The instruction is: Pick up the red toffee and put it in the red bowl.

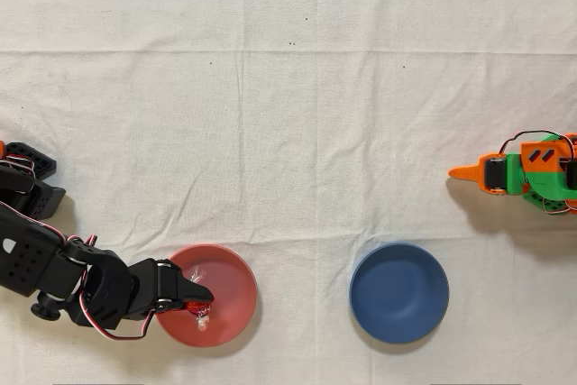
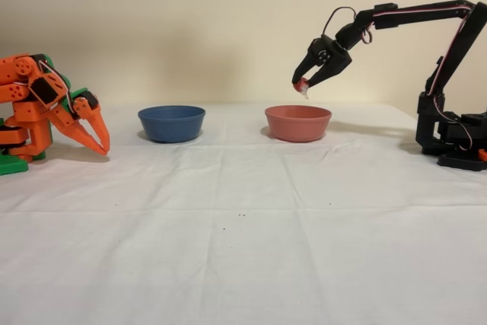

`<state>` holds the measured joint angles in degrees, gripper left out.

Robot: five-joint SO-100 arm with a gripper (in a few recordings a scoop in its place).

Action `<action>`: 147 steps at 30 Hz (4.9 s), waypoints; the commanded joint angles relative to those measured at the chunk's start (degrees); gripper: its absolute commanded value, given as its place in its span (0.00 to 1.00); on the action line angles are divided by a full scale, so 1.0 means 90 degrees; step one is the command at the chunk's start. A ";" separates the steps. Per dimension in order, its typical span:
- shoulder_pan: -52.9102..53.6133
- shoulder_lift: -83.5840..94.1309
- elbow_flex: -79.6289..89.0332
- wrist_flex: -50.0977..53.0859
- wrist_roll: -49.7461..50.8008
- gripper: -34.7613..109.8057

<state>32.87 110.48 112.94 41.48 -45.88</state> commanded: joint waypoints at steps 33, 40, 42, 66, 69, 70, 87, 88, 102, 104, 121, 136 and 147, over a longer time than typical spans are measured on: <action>0.0283 0.0059 -0.0273 -0.0264 -0.0293 0.46; 0.0312 0.0098 -0.0283 -0.0264 -0.0303 0.45; 0.0322 0.0137 -0.0303 -0.0205 -0.0303 0.45; -0.1924 0.3291 0.0791 0.0635 0.2559 0.29; -0.2246 0.3926 0.1338 0.0508 0.3184 0.26; -0.2324 0.4111 0.1484 0.0488 0.3389 0.25; -0.2979 0.7725 0.4678 0.0312 0.3770 0.24; -0.3027 0.7832 0.4873 0.0215 0.3701 0.24; -0.3301 0.7979 0.6641 -0.1738 0.4170 0.25; -0.3350 0.8115 0.6758 -0.1758 0.4307 0.25; -0.3389 0.8203 0.6963 0.0488 0.5557 0.25; -0.3350 0.8203 0.6953 0.1016 0.5625 0.25; -0.3350 0.8203 0.6953 0.1006 0.5625 0.25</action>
<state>2.11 183.25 174.29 49.92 4.22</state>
